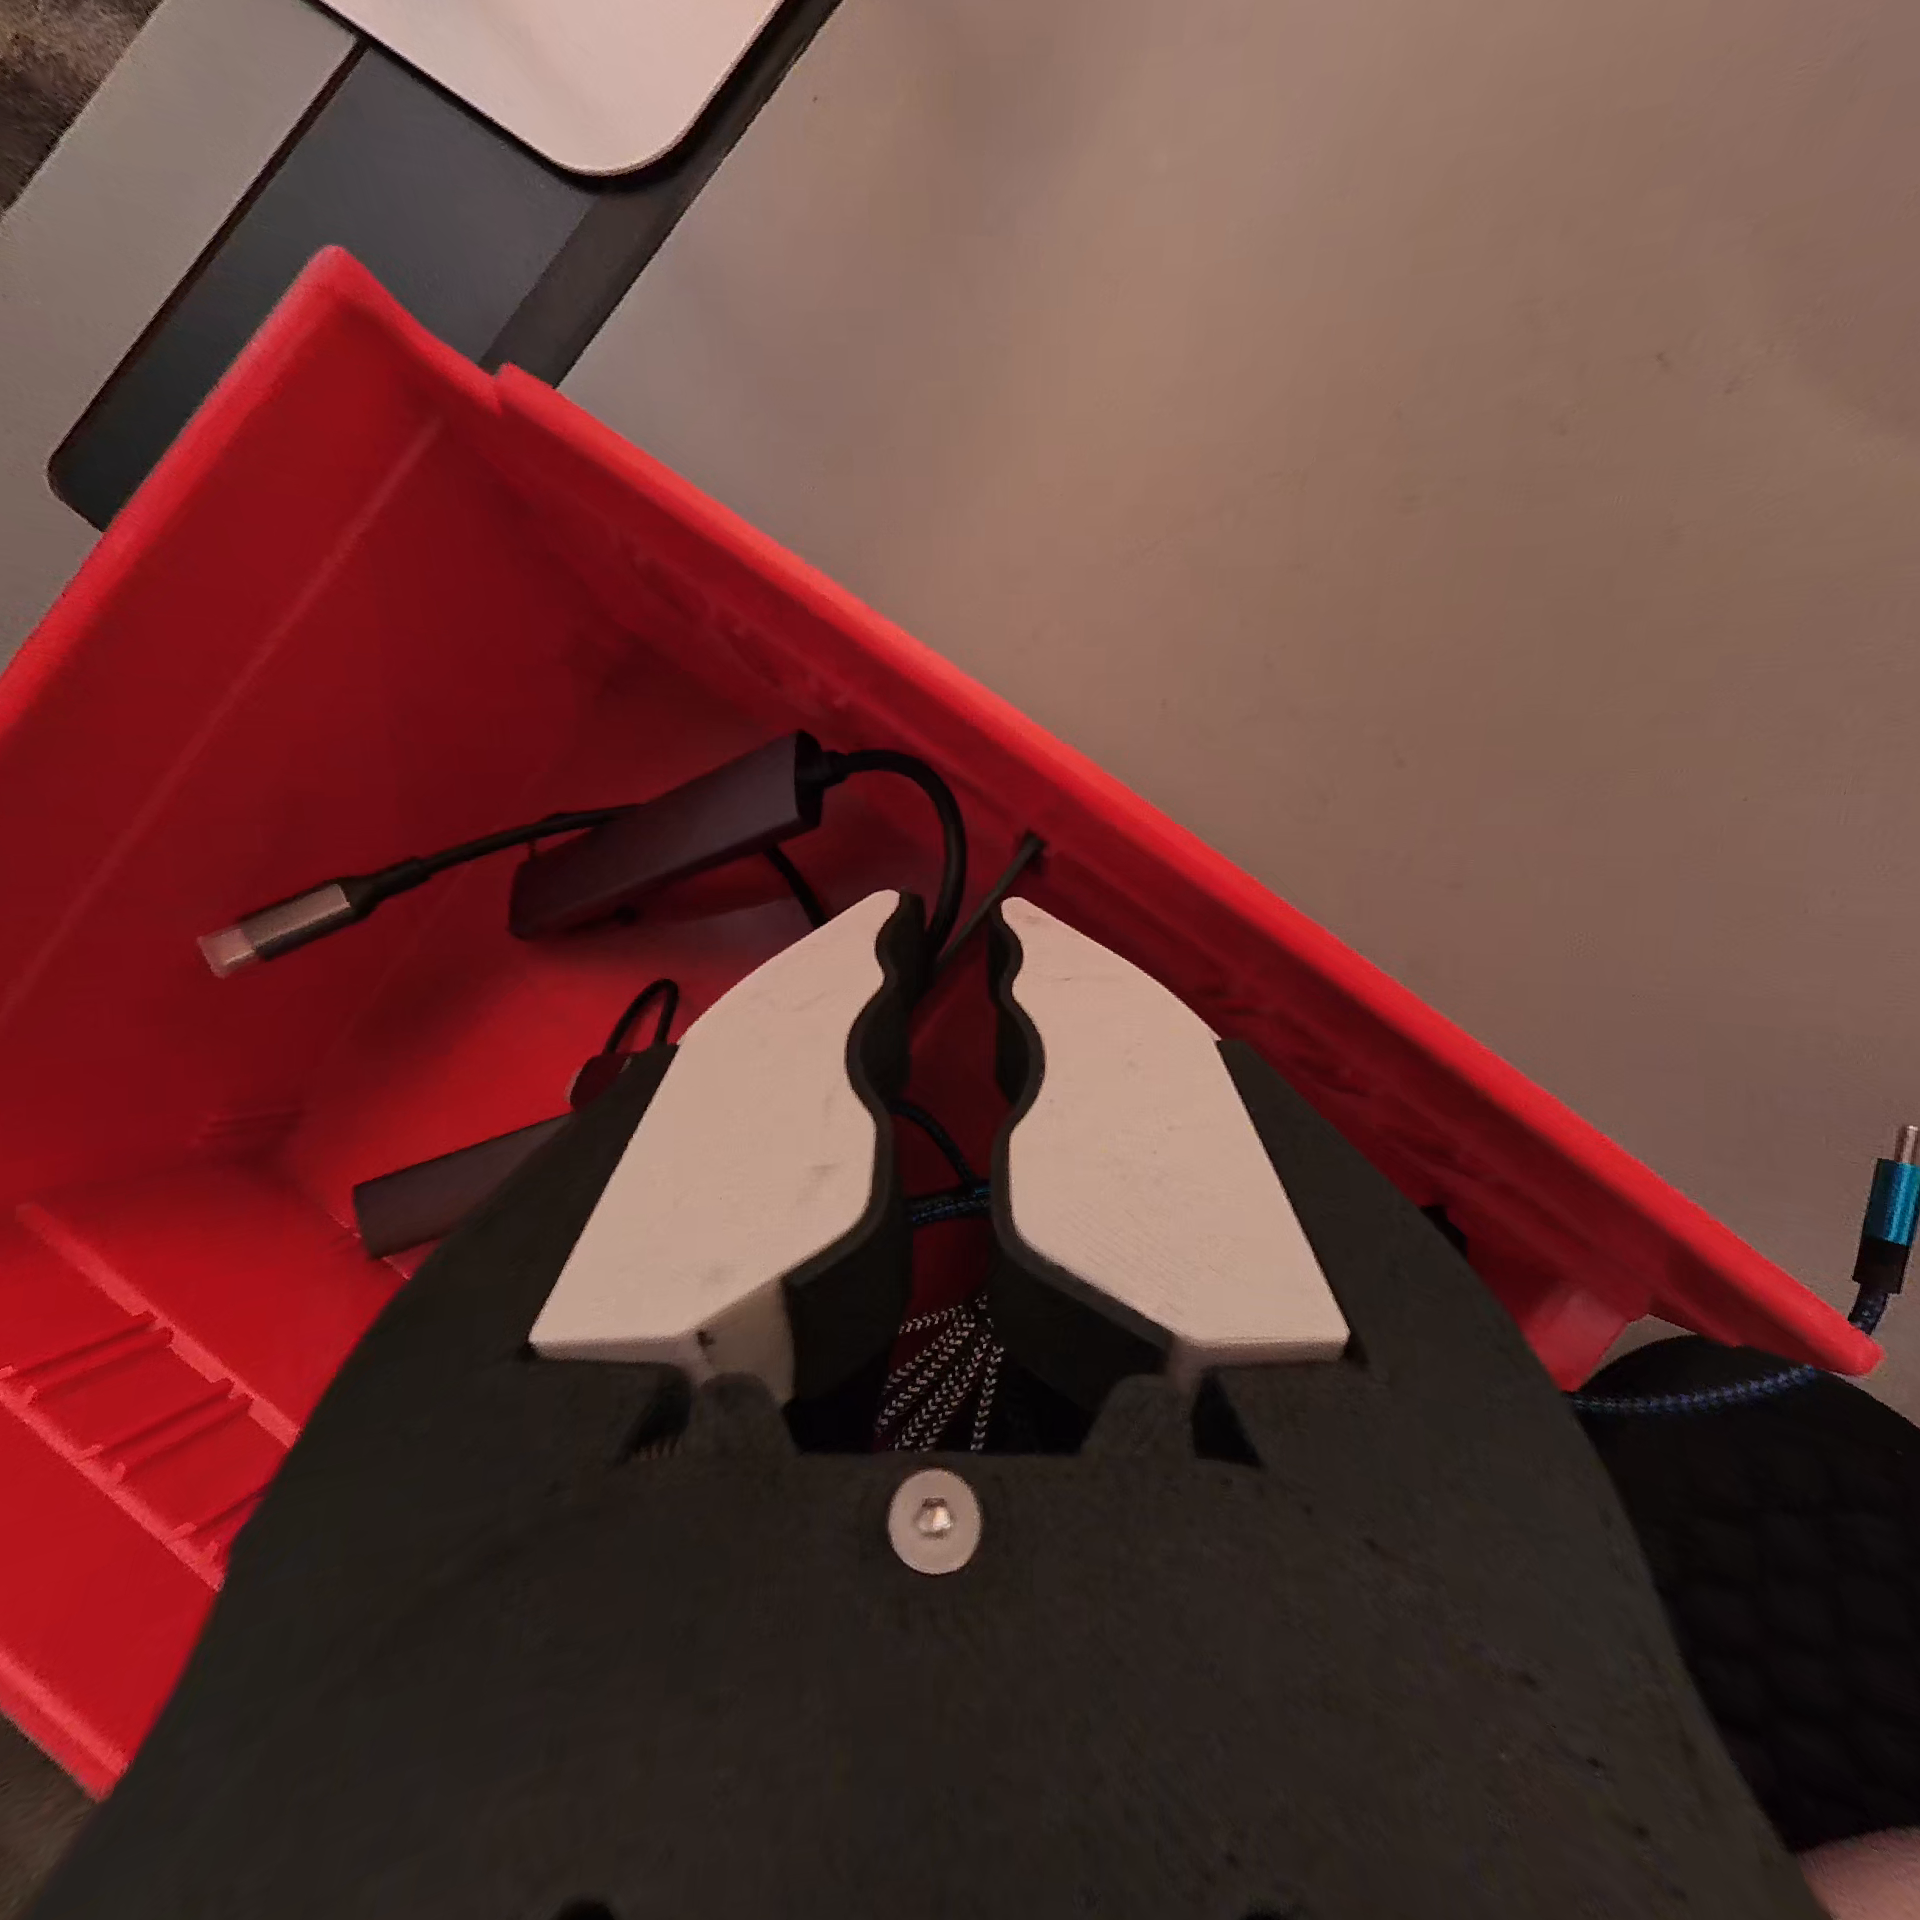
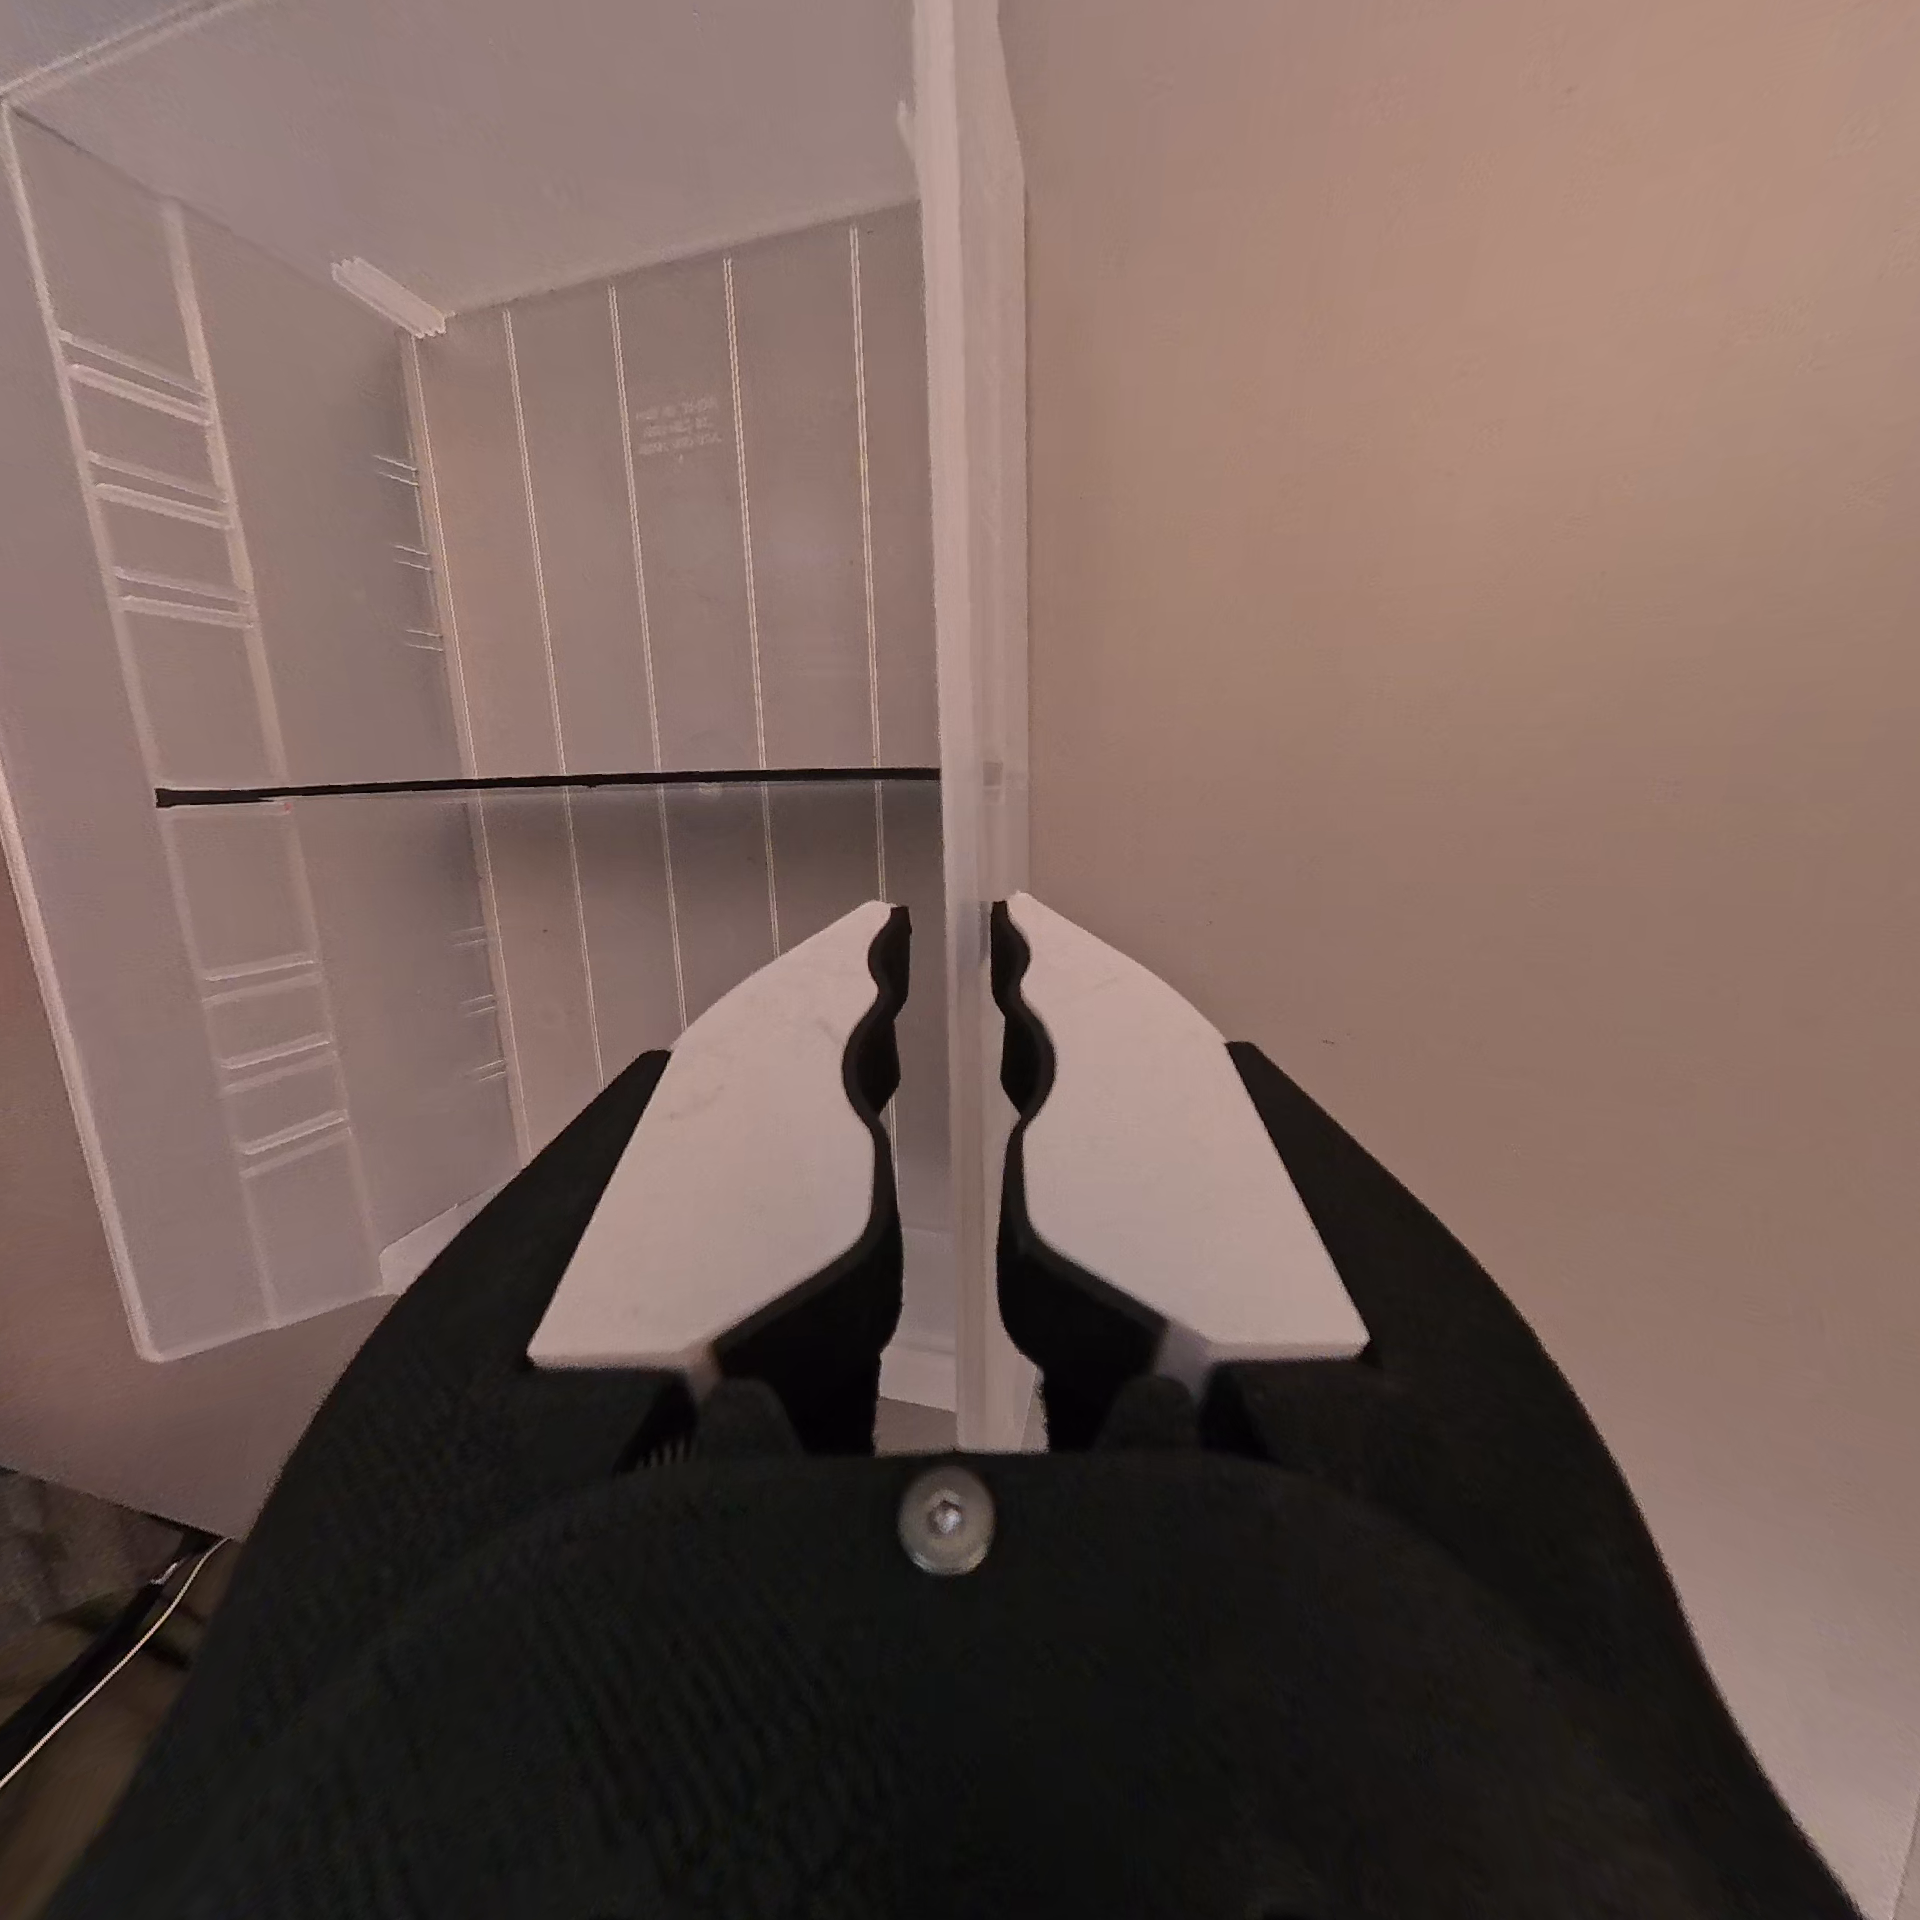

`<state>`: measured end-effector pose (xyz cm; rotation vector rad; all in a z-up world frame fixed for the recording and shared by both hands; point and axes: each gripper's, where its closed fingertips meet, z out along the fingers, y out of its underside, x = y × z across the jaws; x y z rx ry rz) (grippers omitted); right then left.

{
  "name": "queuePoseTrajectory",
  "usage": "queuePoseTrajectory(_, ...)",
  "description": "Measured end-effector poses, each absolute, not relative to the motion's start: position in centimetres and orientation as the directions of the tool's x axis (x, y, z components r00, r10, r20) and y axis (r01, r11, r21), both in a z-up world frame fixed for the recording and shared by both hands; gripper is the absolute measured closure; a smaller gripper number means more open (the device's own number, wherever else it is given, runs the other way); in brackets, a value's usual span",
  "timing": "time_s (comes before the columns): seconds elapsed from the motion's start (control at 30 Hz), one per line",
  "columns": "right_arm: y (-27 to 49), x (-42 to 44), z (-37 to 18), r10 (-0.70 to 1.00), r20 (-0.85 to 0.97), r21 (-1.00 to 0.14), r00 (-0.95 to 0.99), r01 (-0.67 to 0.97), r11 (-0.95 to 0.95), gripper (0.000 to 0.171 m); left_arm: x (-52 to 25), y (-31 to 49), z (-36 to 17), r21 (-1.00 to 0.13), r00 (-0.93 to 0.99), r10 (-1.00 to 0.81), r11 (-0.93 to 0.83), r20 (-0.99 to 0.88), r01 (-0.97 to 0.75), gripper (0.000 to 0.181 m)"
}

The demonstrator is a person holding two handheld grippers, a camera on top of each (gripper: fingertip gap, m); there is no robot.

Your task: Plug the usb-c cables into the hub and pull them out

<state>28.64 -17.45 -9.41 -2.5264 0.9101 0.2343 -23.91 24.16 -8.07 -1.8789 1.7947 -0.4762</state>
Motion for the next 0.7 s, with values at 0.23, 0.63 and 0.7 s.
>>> queuePoseTrajectory(0.23, -17.5, 28.6, -9.5, -0.562, -0.306, -0.346, 0.769, -0.639, -0.687, 0.154, -23.9, 24.1, -7.9, -0.582, 0.066, -0.994, -0.005, -0.084, -0.813, 0.170)
queuePoseTrajectory(0.63, -17.5, 28.5, -9.7, -0.560, -0.299, -0.340, 0.773, -0.635, -0.694, 0.154, -23.6, 24.2, -7.2, -0.629, 0.087, -0.994, -0.024, -0.070, -0.777, 0.167)
queuePoseTrajectory(0.7, -17.5, 28.5, -9.7, -0.560, -0.299, -0.338, 0.773, -0.634, -0.695, 0.154, -23.5, 24.1, -7.5, -0.617, 0.077, -0.995, -0.019, -0.068, -0.787, 0.163)
